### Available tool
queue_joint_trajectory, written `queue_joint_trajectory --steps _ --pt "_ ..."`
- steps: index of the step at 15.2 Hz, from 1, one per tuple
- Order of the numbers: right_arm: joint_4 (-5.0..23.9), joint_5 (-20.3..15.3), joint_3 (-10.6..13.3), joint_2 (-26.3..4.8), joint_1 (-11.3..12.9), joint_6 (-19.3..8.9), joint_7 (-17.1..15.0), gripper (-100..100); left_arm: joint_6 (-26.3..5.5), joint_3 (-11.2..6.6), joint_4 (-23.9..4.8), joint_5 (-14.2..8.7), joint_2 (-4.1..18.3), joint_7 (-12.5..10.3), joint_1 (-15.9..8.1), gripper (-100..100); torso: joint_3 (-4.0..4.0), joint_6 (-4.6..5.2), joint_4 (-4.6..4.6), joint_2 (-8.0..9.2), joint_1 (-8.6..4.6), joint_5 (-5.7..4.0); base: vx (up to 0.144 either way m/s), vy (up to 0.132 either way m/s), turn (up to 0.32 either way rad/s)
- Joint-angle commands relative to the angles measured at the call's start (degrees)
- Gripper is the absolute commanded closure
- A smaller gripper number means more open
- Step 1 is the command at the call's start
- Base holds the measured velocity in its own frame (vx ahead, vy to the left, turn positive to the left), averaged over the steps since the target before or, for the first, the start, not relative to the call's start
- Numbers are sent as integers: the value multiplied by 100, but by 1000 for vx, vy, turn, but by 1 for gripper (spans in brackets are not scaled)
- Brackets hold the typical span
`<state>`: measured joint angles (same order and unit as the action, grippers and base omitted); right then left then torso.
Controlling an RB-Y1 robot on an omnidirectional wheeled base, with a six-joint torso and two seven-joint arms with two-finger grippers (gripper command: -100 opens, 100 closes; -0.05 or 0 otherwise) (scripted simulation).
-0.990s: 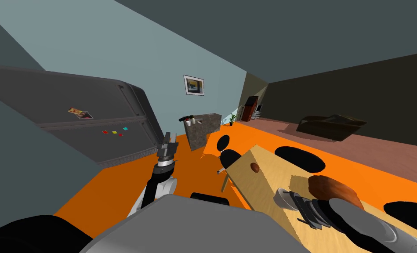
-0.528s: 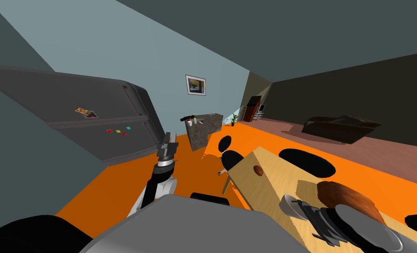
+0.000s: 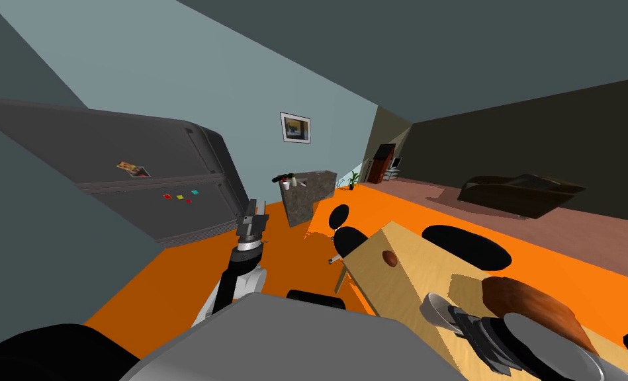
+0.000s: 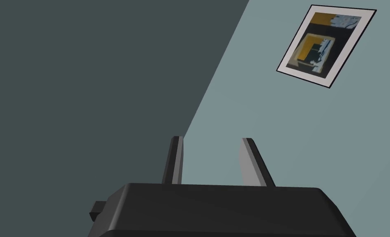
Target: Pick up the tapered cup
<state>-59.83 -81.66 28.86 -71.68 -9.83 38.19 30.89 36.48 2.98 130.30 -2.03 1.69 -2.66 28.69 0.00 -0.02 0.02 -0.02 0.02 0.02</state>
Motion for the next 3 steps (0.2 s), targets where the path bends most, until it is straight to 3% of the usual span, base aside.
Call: queue_joint_trajectory --steps 1,3 --pt "-110 11 -44 -167 27 116 -55 100 0 0 0 0 0 0 0 0 0 0 0 0 0 0 -11 21 -65" --pt "-116 4 -31 -149 13 80 -55 100 0 0 0 0 0 0 0 0 7 4 4 11 16 8 -19 30 -79"
